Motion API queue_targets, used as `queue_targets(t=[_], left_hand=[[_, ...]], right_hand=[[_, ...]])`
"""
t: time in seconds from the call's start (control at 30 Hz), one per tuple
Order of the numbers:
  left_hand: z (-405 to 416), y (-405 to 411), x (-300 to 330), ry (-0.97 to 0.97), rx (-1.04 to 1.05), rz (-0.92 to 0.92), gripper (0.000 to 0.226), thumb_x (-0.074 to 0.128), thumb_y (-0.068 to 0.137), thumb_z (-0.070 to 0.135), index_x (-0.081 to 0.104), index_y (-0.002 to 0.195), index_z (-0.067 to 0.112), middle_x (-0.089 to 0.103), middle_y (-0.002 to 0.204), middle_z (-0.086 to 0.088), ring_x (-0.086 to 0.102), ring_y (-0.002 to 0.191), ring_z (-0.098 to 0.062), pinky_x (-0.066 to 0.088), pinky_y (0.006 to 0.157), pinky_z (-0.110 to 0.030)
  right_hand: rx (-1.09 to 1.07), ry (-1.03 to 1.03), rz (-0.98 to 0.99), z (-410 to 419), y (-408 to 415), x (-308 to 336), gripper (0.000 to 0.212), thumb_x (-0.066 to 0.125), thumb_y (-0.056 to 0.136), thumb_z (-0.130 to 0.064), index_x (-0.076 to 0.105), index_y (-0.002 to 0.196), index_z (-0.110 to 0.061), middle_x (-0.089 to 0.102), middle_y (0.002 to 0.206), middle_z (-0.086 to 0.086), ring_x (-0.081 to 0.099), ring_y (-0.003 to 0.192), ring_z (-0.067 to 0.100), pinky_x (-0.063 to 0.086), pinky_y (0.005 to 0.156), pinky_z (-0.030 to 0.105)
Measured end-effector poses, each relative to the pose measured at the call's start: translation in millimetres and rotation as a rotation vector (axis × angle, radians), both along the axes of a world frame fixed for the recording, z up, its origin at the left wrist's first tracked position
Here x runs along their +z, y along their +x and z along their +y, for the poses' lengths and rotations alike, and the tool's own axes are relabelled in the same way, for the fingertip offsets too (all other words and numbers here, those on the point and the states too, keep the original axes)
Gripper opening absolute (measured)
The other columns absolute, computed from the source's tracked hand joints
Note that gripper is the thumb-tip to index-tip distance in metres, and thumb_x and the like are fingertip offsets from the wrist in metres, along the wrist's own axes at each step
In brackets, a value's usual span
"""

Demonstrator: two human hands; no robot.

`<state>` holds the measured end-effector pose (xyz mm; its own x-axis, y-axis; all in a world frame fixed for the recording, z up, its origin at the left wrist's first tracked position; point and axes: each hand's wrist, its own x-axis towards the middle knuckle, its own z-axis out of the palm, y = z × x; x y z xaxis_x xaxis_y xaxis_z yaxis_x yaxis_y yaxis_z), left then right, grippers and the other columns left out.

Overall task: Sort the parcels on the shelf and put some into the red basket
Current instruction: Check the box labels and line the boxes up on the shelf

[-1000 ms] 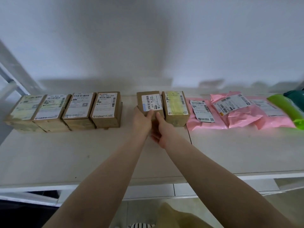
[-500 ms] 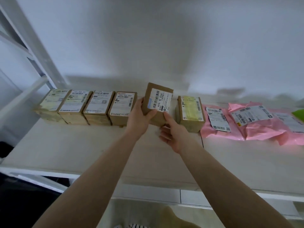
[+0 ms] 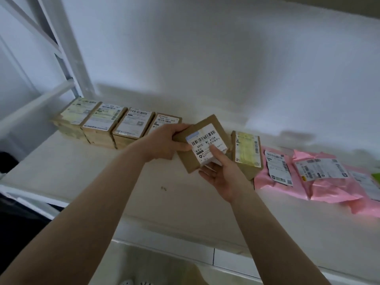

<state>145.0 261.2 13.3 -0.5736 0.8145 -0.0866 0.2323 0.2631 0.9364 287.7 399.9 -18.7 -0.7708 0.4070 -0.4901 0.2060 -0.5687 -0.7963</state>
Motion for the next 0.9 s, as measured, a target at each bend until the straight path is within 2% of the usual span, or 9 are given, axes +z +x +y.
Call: queue_targets(t=[0.07,0.2,0.33,0.43,0.53,0.73,0.9], left_hand=[[-2.6,-5.9,8.4,-0.013,-0.044,0.006,0.054,0.072,0.083,0.007,0.055,0.124,0.038,0.071,0.105,0.013,0.068,0.088,0.0,0.054,0.071,-0.018],[-6.4,-16.1,14.9,0.064,-0.008,0.016,0.049,0.076,0.08,0.012,0.064,0.125,0.028,0.071,0.115,0.006,0.065,0.11,-0.01,0.053,0.094,-0.033],[-10.9,-17.6,21.1,0.141,-0.049,-0.064,0.038,0.073,0.081,0.007,0.069,0.111,0.03,0.074,0.109,0.002,0.068,0.107,-0.015,0.052,0.094,-0.034],[-13.0,-16.3,27.8,0.164,-0.079,-0.071,0.039,0.073,0.08,0.006,0.069,0.113,0.025,0.075,0.107,0.001,0.068,0.105,-0.015,0.054,0.089,-0.028],[-12.9,-13.9,34.5,0.19,-0.103,-0.08,0.043,0.075,0.071,0.016,0.068,0.112,0.025,0.075,0.105,0.003,0.069,0.104,-0.015,0.054,0.085,-0.025],[-12.8,-14.9,42.8,0.216,-0.102,-0.051,0.04,0.071,0.079,0.004,0.067,0.114,0.023,0.074,0.108,0.0,0.067,0.107,-0.017,0.055,0.089,-0.027],[-12.2,-12.8,45.2,0.23,-0.085,-0.074,0.04,0.072,0.076,0.008,0.068,0.113,0.023,0.073,0.108,-0.002,0.068,0.106,-0.017,0.055,0.089,-0.028]], right_hand=[[-0.021,-0.063,0.053,-5.9,3.5,-0.8,0.037,0.071,0.086,-0.027,0.065,0.121,-0.014,0.074,0.107,0.007,0.069,0.098,0.023,0.054,0.096,0.039],[-0.118,-0.221,0.212,-24.8,10.8,2.3,0.041,0.072,0.078,-0.012,0.065,0.118,-0.014,0.073,0.116,0.012,0.07,0.106,0.025,0.053,0.098,0.04],[-0.167,-0.239,0.326,-42.6,16.5,7.2,0.051,0.071,0.073,-0.008,0.063,0.123,-0.014,0.072,0.12,0.01,0.071,0.107,0.021,0.054,0.097,0.035],[-0.187,-0.244,0.355,-50.6,20.2,10.8,0.052,0.071,0.074,-0.007,0.062,0.125,-0.014,0.071,0.122,0.01,0.07,0.109,0.02,0.054,0.097,0.035],[-0.196,-0.236,0.38,-54.9,22.9,15.3,0.05,0.069,0.076,-0.006,0.062,0.125,-0.015,0.071,0.121,0.009,0.07,0.108,0.02,0.054,0.097,0.035],[-0.221,-0.27,0.418,-58.4,22.7,23.7,0.054,0.069,0.074,-0.004,0.062,0.126,-0.014,0.072,0.119,0.009,0.071,0.107,0.02,0.053,0.098,0.036],[-0.238,-0.272,0.421,-58.1,22.0,26.1,0.05,0.069,0.072,-0.004,0.063,0.121,-0.015,0.074,0.113,0.007,0.072,0.102,0.018,0.054,0.097,0.035]])
